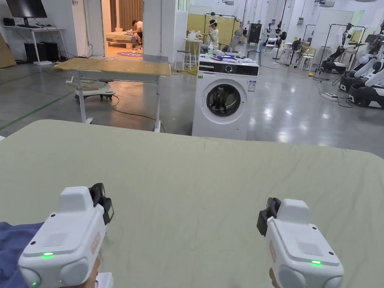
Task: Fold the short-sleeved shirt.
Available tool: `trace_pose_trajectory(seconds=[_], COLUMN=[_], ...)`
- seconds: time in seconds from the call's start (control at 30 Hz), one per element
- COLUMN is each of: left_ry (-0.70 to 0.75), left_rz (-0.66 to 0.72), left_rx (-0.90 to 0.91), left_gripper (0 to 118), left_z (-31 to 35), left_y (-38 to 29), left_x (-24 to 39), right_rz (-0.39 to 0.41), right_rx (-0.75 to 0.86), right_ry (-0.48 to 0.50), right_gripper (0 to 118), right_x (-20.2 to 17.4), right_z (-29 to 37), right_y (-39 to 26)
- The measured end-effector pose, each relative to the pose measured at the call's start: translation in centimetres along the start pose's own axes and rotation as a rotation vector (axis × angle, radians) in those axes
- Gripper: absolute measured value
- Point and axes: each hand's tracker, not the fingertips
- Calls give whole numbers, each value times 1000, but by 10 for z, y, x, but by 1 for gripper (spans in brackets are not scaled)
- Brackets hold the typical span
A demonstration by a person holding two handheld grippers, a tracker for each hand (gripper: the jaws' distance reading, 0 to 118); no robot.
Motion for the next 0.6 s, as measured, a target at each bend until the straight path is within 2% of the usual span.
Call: trace_pose_trajectory(seconds=[0.1, 0.13, 0.17, 0.2, 0.23, 0.27, 0.33, 0.37, 0.43, 0.5, 0.53, 0.6], left_ry=[-44, -55, -42, -45, -46, -42, -28, -22, -9, -1, 13, 32], left_rz=[236, 259, 191, 31, -215, -435, -853, -994, -1208, -1290, -1332, -1385], left_rx=[2, -1, -4, -13, -4, -3, -1, 3, 11, 8, 17, 32], left_gripper=[0, 0, 0, 0, 0, 0, 0, 0, 0, 0, 0, 0], left_z=[-4, -5, -5, -5, -5, -4, -6, -4, -7, -10, -12, -13], left_y=[3, 4, 6, 8, 7, 4, -6, -12, -21, -26, -27, -29], left_x=[-14, -14, -8, 2, 14, 25, 42, 49, 52, 47, 46, 43], right_rz=[-273, -349, -372, -321, -198, -12, 501, 710, 1063, 1239, 1287, 1315], right_rx=[16, 11, 1, -1, 3, 21, 34, 56, 70, 65, 78, 89], right_ry=[21, 33, 39, 38, 60, 64, 17, 5, -2, -5, -7, -30], right_gripper=[4, 4, 4, 4, 4, 4, 4, 5, 5, 5, 5, 5], right_x=[14, 18, 19, 18, 12, 4, -21, -28, -35, -37, -36, -30], right_z=[0, -1, -1, -2, -2, -2, -3, -4, -6, -8, -8, -12], right_y=[6, 7, 8, 12, 15, 19, 18, 13, 2, -7, -9, -16])
